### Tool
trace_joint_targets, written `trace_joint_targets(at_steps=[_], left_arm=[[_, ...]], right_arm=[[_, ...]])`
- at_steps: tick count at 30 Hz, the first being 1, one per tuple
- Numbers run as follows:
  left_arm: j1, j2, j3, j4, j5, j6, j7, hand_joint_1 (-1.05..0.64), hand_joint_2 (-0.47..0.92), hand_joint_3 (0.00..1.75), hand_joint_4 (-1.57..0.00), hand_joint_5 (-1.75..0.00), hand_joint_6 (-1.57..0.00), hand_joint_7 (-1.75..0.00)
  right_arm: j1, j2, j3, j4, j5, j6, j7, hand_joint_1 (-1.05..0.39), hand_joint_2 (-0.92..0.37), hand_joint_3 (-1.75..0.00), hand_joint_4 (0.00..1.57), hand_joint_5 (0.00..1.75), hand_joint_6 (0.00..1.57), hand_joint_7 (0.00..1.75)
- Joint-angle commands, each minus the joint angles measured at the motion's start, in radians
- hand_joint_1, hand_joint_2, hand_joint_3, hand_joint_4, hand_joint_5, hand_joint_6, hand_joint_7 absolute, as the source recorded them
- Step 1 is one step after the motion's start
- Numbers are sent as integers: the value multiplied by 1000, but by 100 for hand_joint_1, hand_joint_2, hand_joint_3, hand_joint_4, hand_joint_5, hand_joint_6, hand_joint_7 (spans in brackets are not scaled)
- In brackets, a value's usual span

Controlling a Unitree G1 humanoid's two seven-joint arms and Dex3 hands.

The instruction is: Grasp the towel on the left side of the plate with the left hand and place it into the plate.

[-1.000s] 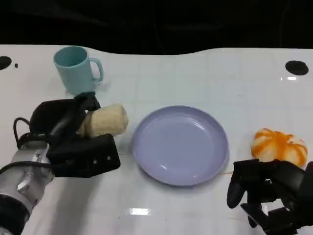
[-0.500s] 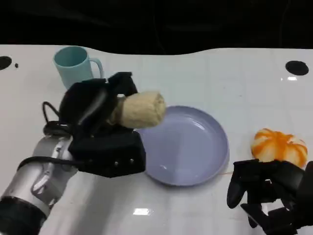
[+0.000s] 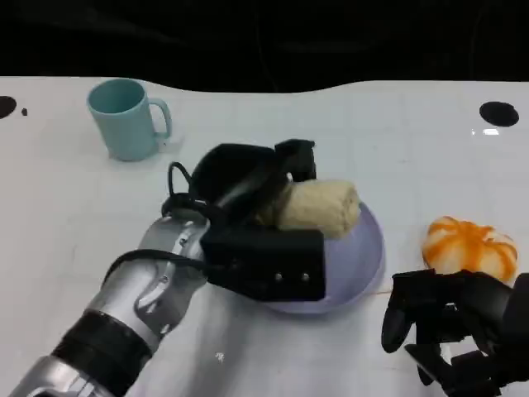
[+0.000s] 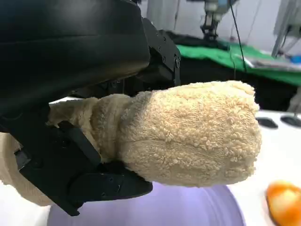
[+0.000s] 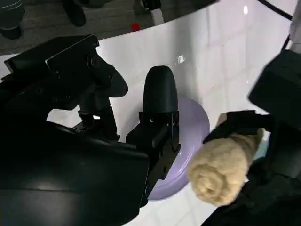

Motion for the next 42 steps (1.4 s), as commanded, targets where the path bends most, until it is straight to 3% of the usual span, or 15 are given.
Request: trace_joint_targets(at_steps=[1,3,5,7,8,9,12,18,26,34,37,42], left_arm=[[-31,-18,-19,34,-1,51,-84,-24,67,66,-77,-174,-65,-132],[-25,-23,-19,33,-7,59,-108,-24,84,34,-67,-153,-79,-62],[-22,-18,-26,26,-1,60,-123,-29,91,16,-55,-134,-73,-24],[-22,-11,-42,14,21,69,-135,-37,92,12,-48,-99,-62,-8],[-21,-8,-46,8,28,73,-138,-44,92,13,-44,-64,-52,-3],[-19,-6,-48,4,32,71,-139,-47,92,12,-43,-49,-47,-2],[-16,3,-52,-10,36,63,-144,-60,92,12,-32,-29,-31,0],[-10,25,-49,-51,32,57,-172,-75,92,14,-18,-23,-18,0],[32,85,-3,-181,-4,69,-235,-78,92,12,-19,-27,-17,-1],[163,165,111,-350,-153,0,-280,-67,92,13,-36,-42,-33,-8],[211,180,147,-399,-204,-10,-292,-64,92,14,-41,-46,-36,-9],[332,176,248,-517,-362,10,-326,-58,92,18,-61,-58,-55,-15]], right_arm=[[-5,-1,2,-10,1,2,-4,5,-60,-106,70,168,68,143],[-6,-1,1,-9,3,2,-2,5,-60,-107,70,168,69,143],[-6,-2,-1,-10,5,2,-1,5,-60,-107,70,168,68,143],[-7,-3,-3,-9,7,1,1,5,-60,-107,70,168,68,143],[-7,-3,-3,-9,8,3,1,5,-59,-107,70,168,68,143],[-8,-3,-4,-10,10,6,2,5,-59,-108,70,168,68,144],[-7,-3,-6,-8,11,4,1,5,-60,-107,70,167,68,143],[-5,-5,-6,-5,9,-5,2,4,-60,-106,70,168,68,143],[-7,-3,-8,-10,13,10,1,4,-60,-106,69,170,68,143],[-7,-7,-11,-9,11,5,2,5,-59,-108,70,170,68,144],[-8,-8,-12,-10,12,10,2,5,-58,-108,70,170,68,144],[-8,-11,-13,-11,11,9,3,5,-59,-108,70,169,68,143]])
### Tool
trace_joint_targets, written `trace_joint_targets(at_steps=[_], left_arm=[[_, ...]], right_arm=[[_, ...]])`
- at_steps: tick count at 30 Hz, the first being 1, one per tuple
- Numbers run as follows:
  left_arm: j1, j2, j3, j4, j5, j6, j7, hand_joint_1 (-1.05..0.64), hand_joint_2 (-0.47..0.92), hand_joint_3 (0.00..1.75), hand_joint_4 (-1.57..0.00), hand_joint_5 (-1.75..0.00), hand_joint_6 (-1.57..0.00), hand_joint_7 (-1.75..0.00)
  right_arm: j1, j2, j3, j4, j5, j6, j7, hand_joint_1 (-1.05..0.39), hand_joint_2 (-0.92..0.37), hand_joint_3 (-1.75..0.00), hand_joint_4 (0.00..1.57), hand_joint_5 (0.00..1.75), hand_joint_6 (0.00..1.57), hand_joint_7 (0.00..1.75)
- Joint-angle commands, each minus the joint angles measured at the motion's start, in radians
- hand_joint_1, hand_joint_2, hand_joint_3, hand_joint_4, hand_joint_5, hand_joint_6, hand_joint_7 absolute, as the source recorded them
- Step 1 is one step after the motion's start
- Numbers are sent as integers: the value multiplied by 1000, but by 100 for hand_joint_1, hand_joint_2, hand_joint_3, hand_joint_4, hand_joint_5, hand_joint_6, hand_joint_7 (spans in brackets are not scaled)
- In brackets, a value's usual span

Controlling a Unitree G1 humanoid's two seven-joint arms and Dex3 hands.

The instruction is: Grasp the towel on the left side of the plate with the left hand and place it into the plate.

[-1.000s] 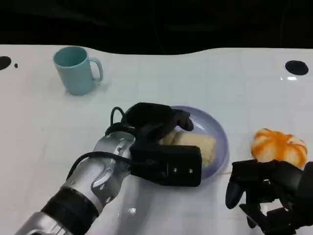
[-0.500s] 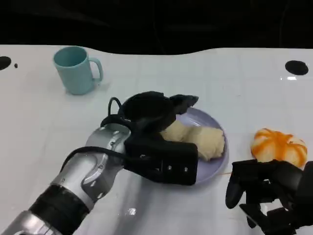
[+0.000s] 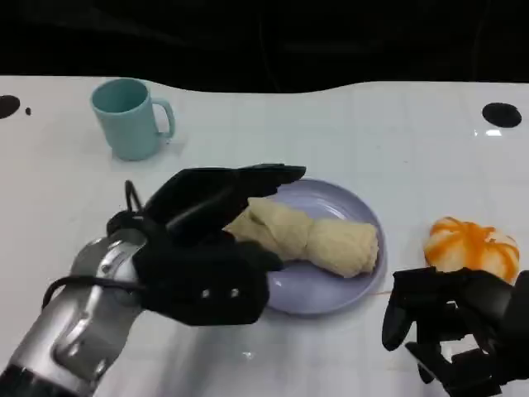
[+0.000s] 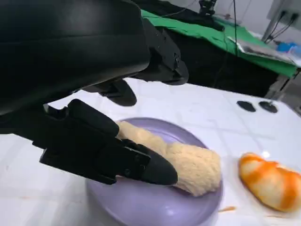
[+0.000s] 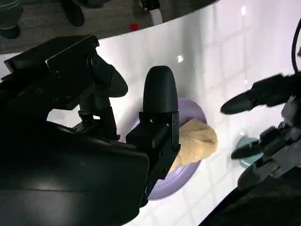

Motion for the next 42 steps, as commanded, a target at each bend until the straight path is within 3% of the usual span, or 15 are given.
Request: trace_joint_targets(at_steps=[1,6,7,8,10,13,17,25,33,42], left_arm=[[90,11,83,-95,-125,20,-41,-57,92,18,-61,-61,-57,-16],[192,-15,172,-208,-353,92,-118,-30,92,15,-59,-84,-74,-26],[215,-25,193,-229,-402,118,-124,-21,90,22,-64,-97,-79,-45],[235,-34,210,-252,-439,152,-125,-17,78,47,-69,-104,-78,-68],[280,-47,240,-318,-514,243,-124,-10,53,104,-79,-116,-81,-95],[330,-47,262,-405,-575,339,-121,-9,45,126,-82,-141,-81,-117],[416,-48,303,-560,-654,521,-90,-8,47,130,-83,-163,-83,-134],[491,-70,412,-714,-837,811,-29,-10,45,139,-87,-175,-81,-158],[456,-90,420,-628,-918,901,-20,-8,50,138,-85,-175,-73,-172],[429,-95,421,-602,-933,954,31,-10,49,136,-85,-175,-73,-174]], right_arm=[[-2,-9,-9,-9,7,4,3,5,-59,-108,70,168,68,143],[-5,-9,-4,-9,3,3,2,5,-59,-108,69,169,68,143],[-6,-10,-3,-10,2,4,2,5,-59,-108,70,169,68,143],[-7,-10,-2,-12,1,7,1,5,-59,-108,70,169,68,143],[-8,-8,-1,-9,2,5,0,5,-59,-108,70,169,68,143],[-8,-4,-1,-5,4,3,0,5,-59,-107,70,169,69,143],[-9,-4,0,-8,4,8,-2,6,-59,-108,70,168,69,142],[-4,-12,-14,4,12,-10,10,5,-59,-107,70,168,69,142],[6,-28,-42,33,16,-32,29,5,-60,-106,69,166,68,141],[14,-26,-45,58,6,-80,40,8,-59,-108,70,169,68,142]])
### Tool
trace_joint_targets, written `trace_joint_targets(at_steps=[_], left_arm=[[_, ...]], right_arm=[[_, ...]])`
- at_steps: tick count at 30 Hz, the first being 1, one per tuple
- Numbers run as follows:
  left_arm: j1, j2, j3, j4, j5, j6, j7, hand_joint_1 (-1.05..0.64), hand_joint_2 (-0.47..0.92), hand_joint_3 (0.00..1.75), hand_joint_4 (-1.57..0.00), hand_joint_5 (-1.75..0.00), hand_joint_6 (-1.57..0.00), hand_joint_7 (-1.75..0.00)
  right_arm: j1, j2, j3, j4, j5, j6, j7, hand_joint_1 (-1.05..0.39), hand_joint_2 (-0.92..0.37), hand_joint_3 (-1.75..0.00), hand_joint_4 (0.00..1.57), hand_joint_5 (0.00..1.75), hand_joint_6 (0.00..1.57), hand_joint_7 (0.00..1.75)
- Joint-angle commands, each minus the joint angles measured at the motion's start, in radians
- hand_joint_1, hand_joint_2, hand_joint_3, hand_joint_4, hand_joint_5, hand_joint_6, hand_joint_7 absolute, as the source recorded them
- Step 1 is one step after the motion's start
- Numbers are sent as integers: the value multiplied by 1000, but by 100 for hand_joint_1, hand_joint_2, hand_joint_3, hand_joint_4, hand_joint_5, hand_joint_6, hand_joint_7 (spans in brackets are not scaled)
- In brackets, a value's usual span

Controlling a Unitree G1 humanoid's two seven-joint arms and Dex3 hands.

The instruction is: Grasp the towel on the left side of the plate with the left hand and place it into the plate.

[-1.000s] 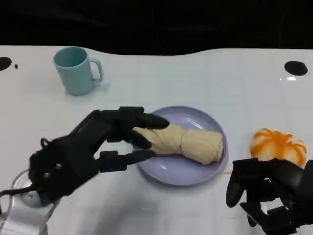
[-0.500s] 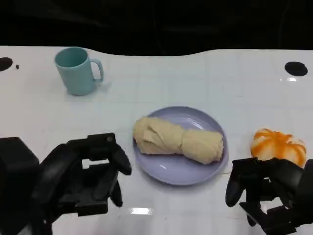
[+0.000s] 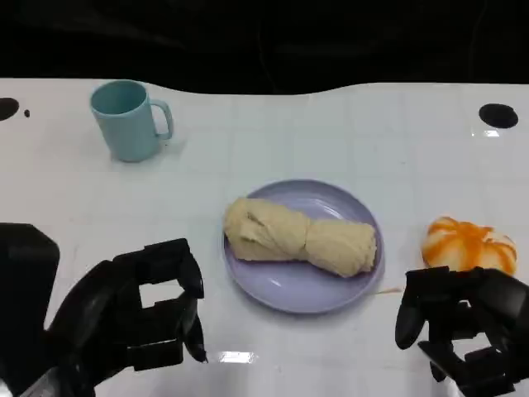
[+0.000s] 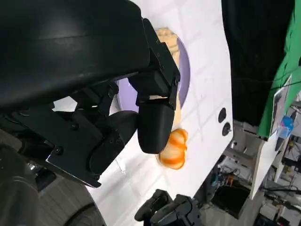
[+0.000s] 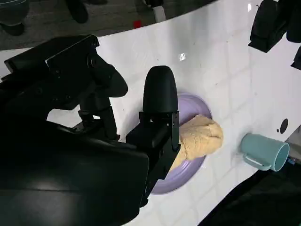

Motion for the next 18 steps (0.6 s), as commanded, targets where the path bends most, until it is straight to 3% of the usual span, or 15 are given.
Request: trace_joint_targets(at_steps=[1,18], left_arm=[[-18,8,7,3,0,49,44,-10,50,136,-85,-175,-74,-174],[-35,50,11,22,-8,62,30,-8,53,135,-86,-175,-75,-175]], right_arm=[[4,-12,-2,7,-4,-14,1,8,-59,-108,70,169,68,142],[-2,-5,9,-10,-7,2,-6,6,-59,-107,69,169,67,142]])
